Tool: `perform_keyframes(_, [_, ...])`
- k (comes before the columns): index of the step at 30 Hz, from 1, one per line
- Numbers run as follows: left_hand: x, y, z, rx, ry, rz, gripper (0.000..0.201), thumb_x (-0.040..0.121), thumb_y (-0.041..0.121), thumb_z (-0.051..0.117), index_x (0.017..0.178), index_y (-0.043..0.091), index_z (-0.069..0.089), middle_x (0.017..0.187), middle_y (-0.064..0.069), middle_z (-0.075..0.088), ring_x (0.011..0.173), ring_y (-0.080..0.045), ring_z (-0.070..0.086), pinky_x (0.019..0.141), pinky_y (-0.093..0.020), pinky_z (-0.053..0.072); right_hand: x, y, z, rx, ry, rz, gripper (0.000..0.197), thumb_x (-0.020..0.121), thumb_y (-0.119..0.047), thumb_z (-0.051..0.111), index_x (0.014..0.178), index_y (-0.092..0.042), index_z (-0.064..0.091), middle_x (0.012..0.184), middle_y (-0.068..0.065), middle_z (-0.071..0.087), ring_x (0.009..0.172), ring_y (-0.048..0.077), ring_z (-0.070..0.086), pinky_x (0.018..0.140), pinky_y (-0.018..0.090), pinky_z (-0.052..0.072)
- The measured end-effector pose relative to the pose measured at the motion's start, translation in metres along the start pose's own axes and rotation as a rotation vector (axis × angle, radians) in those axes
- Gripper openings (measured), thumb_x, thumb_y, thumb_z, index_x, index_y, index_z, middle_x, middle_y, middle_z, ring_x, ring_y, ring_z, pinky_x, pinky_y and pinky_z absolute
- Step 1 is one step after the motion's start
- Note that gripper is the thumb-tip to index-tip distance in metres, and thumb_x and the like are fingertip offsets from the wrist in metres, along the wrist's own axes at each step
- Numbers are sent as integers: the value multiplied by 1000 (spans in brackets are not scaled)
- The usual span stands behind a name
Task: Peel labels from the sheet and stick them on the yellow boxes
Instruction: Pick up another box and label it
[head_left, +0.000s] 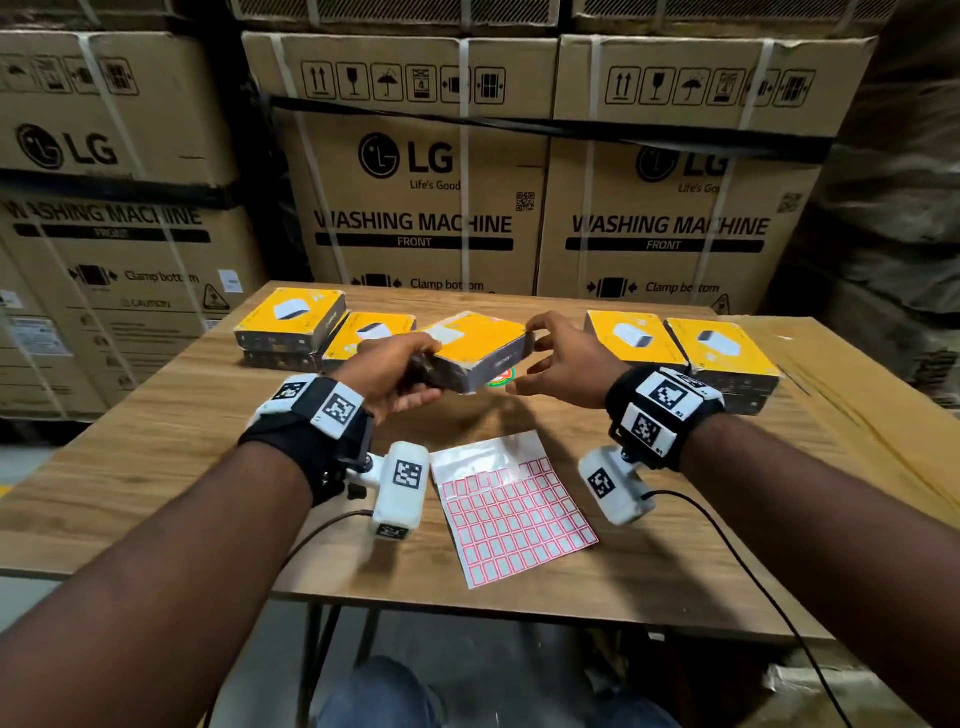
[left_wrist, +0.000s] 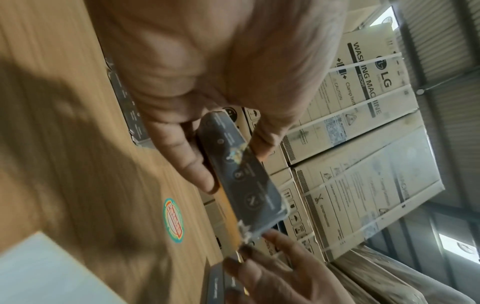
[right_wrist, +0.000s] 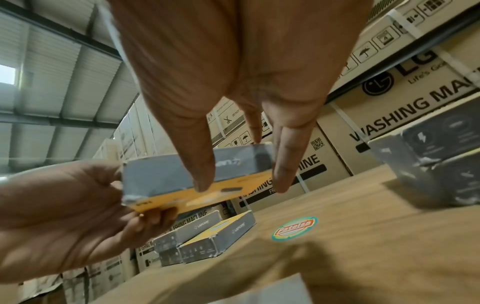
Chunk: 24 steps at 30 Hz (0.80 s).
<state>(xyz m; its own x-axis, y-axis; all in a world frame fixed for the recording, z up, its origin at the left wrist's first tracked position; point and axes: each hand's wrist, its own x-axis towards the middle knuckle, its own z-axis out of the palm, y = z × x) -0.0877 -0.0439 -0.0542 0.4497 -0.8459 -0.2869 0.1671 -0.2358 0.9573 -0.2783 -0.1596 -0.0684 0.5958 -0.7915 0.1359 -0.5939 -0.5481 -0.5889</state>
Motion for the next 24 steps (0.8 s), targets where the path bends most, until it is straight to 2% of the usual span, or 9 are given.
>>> perform_keyframes(1, [-1,-2,4,-9,-3,11,11,89,17,67,92,10,59,88,-11,59,81,-20,62,63,-29,61,0,-1,1,-15,-8,15,85,67,-44,85,134,-22,38,121,1,62,99,18,67,108,45,36])
perform_keyframes(3, [0,-5,8,-8,-13,26,15,88,15,68,99,8,60,93,-13,63,90,-23,67,68,-33,61,-3,-4,1,31,-49,33,89,68,-34,88,139,-18,35,123,5,58,106,22,63,101,42,45])
perform_keyframes(8, [-1,-10,5,30,-73,-27,13,90,21,68,91,10,62,89,-9,64,95,-21,66,72,-37,60,-7,0,1,140,-216,96,95,63,-6,86,144,-16,38,134,6,51,120,23,53,99,43,51])
perform_keyframes(10, [-1,-13,5,59,-80,-42,14,91,23,68,92,11,63,87,-6,65,91,-18,66,73,-34,60,-4,1,4,320,-209,142,84,62,3,80,137,-15,48,134,9,50,120,26,55,96,46,53])
perform_keyframes(13, [5,-22,5,-7,-33,-39,12,94,22,62,96,10,61,93,-7,65,88,-17,66,68,-32,61,-4,-1,8,575,-174,183,52,77,14,66,124,-6,56,119,15,55,107,28,59,96,48,50])
perform_keyframes(17, [14,-34,7,-102,5,-44,19,97,18,59,107,2,58,105,-14,65,99,-24,66,70,-33,61,-3,-3,12,625,-238,178,47,82,11,64,123,-9,58,125,13,53,115,26,56,95,42,54])
perform_keyframes(19, [17,-39,7,113,7,-37,25,92,28,65,101,5,62,98,-13,66,95,-28,67,75,-37,60,0,0,16,425,-232,115,48,80,1,71,123,-15,60,129,10,54,122,22,53,98,39,52])
perform_keyframes(22, [24,-43,1,699,-40,80,42,79,50,68,75,8,67,68,-7,61,66,-30,60,76,-40,55,2,4,21,169,-211,62,49,77,-8,77,123,-18,62,132,4,56,124,17,51,101,36,47])
perform_keyframes(24, [25,-44,0,932,-7,172,37,85,45,67,84,8,69,71,-3,63,68,-22,58,73,-32,48,1,4,21,178,-216,55,43,81,-11,76,122,-15,63,126,0,57,121,16,51,100,32,45])
